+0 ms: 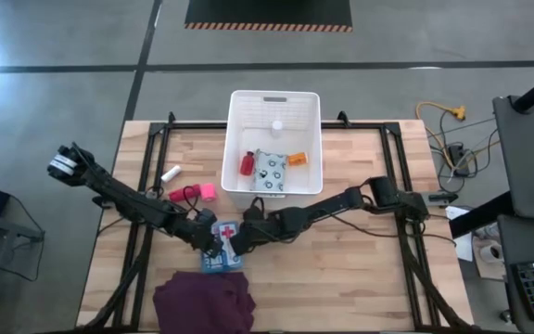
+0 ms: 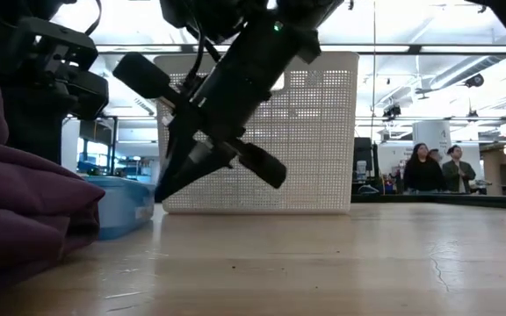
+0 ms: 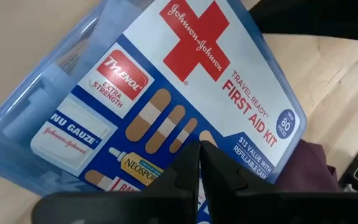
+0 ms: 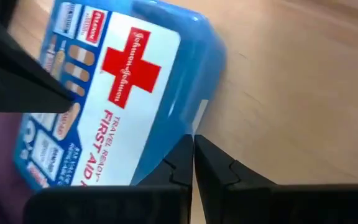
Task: Pick & place medical supplies in basket/bin
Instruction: Put the blue first aid kit into the white bin
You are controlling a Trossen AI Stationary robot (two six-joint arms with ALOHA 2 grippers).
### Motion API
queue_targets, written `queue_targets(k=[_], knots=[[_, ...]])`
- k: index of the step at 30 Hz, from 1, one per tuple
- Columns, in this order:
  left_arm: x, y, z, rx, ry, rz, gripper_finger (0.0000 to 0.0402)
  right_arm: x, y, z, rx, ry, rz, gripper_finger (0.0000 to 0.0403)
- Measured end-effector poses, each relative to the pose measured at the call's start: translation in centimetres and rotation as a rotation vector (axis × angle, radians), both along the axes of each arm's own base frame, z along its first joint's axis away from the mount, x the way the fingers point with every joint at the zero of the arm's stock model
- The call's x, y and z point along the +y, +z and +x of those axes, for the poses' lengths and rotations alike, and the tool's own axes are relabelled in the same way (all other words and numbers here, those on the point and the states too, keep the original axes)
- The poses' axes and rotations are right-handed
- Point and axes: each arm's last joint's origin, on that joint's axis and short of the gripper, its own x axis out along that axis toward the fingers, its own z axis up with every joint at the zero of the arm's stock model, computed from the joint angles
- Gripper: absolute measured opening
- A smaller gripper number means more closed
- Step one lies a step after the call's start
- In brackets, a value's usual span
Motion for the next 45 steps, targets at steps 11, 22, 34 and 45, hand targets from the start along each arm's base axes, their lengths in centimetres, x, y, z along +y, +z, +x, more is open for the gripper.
queue_targets(k=[11, 22, 34, 45], knots=[[0.3, 3.7, 0.7, -0.064, -0.019, 0.173, 0.0, -0.4, -0.1, -0.4, 0.076, 0.012, -0.085, 0.0009], [0.3, 9.2, -0.2, 0.085, -0.072, 0.35, 0.0057, -0.8, 2.0, -0.6, 0.035, 0.04, -0.121, 0.011], [-0.8, 4.8, -1.9, 0.146, 0.023, 0.176, 0.007, -0.8, 0.0, -1.5, 0.099, 0.069, -0.046, 0.0158], [-0.6, 1.0, -3.6, 0.189, 0.071, 0.051, 0.007, -0.5, 0.0, -0.9, -0.012, 0.145, 0.048, 0.0169]])
